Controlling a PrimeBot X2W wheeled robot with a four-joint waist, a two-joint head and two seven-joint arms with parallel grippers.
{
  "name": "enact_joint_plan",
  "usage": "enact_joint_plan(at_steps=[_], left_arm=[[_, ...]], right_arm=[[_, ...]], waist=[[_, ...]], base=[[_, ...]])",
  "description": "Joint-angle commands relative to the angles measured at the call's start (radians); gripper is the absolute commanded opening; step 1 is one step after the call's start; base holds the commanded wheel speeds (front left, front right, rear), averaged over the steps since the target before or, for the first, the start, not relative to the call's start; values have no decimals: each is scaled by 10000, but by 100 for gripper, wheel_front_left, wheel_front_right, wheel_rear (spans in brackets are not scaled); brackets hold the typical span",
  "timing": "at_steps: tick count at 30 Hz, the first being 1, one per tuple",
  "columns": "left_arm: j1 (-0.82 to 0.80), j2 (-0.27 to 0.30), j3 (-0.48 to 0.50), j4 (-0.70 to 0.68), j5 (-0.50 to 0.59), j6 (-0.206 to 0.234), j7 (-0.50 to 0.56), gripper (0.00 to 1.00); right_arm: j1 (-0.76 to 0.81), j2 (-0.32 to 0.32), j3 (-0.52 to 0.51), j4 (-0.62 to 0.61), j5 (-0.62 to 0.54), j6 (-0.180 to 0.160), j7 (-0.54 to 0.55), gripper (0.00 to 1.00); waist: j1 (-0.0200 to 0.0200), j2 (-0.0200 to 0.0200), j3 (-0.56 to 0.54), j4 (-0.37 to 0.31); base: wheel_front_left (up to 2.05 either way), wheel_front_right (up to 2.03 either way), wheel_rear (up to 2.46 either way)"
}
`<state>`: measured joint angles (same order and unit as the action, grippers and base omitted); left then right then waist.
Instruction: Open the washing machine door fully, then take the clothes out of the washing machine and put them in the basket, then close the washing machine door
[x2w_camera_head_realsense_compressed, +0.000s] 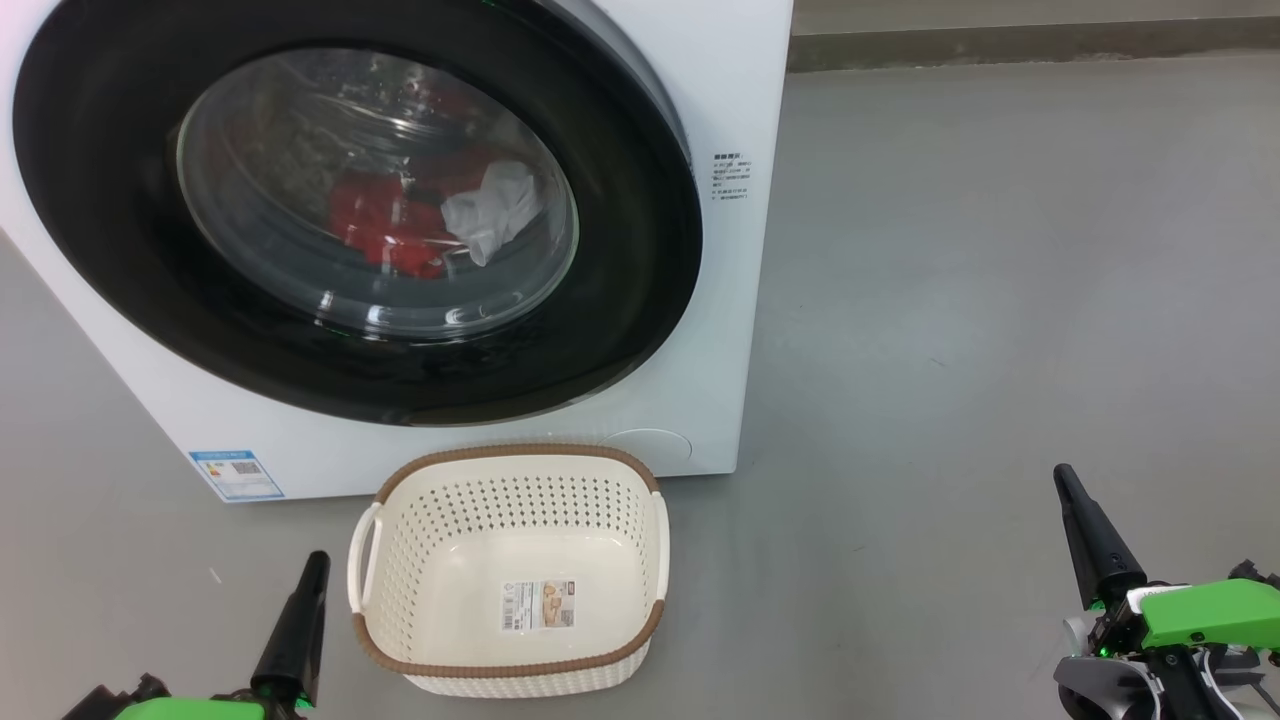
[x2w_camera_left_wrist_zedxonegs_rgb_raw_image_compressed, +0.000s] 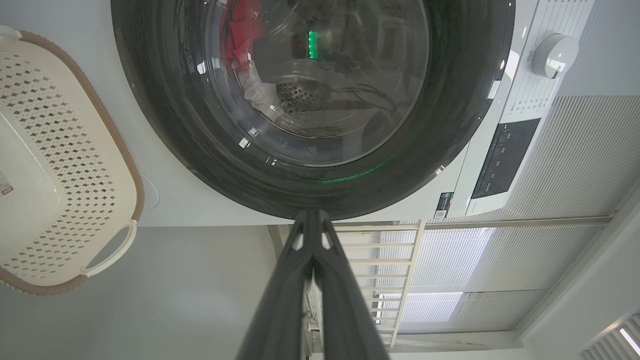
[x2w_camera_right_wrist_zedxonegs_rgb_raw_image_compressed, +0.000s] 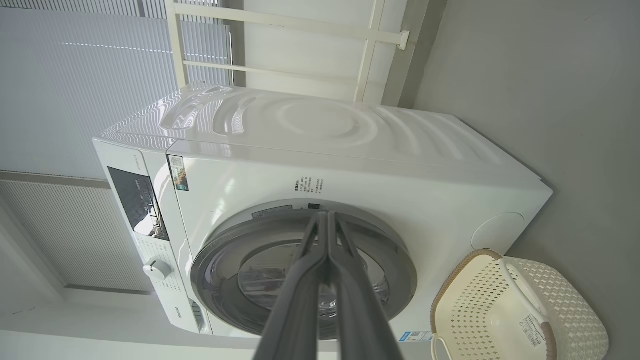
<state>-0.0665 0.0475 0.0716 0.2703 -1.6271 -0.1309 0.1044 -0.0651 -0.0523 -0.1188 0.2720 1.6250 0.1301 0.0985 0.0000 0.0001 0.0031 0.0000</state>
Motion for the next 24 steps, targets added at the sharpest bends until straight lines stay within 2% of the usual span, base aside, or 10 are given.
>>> enact_joint_plan(at_steps=[1, 8, 9, 14, 18, 24], left_arm=[[-410, 75, 364, -254, 138, 2, 42, 0], [-410, 70, 371, -254, 143, 2, 47, 0], [14, -9, 1, 31, 67, 0, -4, 100], [153, -56, -55, 203, 122, 0, -77, 100], [187, -23, -89, 109, 262, 0, -198, 100], [234, 27, -124, -35, 616, 0, -376, 100]], right_arm=[[-418, -54, 147, -278, -84, 6, 70, 0], [-419, -47, 136, -277, -93, 6, 78, 0], [6, 8, 2, 33, 0, 2, 32, 100], [132, 66, 74, 242, -10, 2, -35, 100], [167, 64, 145, 186, -89, 2, -157, 100], [223, 46, 255, 102, -265, 2, -337, 100]], waist=[[0, -1, 0, 0], [0, -1, 0, 0], [0, -1, 0, 0], [2, -1, 5, 2], [22, -1, -16, 9], [1, -1, 15, 19]], base=[[0, 0, 0], [0, 0, 0], [0, 0, 0], [0, 0, 0], [0, 0, 0], [0, 0, 0]])
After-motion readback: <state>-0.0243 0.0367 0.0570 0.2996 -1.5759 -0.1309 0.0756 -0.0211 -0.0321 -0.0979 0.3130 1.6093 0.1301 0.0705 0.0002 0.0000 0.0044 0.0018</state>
